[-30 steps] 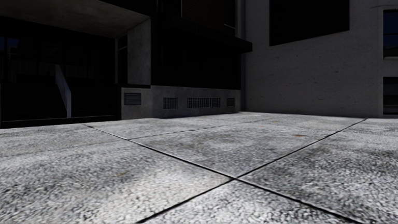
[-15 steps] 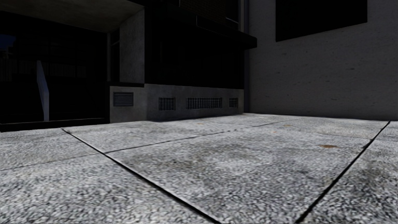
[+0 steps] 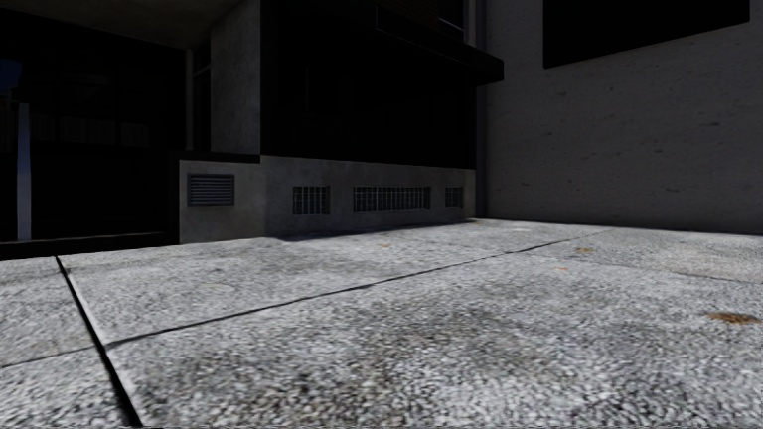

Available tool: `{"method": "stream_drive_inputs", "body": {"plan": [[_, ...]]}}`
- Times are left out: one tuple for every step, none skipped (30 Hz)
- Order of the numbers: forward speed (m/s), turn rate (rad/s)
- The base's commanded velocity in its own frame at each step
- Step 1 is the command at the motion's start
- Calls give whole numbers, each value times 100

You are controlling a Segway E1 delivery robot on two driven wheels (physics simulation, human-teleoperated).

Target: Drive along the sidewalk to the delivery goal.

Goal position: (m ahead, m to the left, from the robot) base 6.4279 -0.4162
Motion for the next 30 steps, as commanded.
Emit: {"method": "stream_drive_inputs", "body": {"plan": [[188, 0], [178, 0], [166, 0], [164, 0], [163, 0], [163, 0], [163, 0], [165, 0], [165, 0], [166, 0], [166, 0], [166, 0], [166, 0], [166, 0], [166, 0], [166, 0], [166, 0], [167, 0], [167, 0], [171, 0], [172, 0], [174, 0], [175, 0], [176, 0], [176, 0], [176, 0], [176, 0], [176, 0], [176, 0], [176, 0]]}}
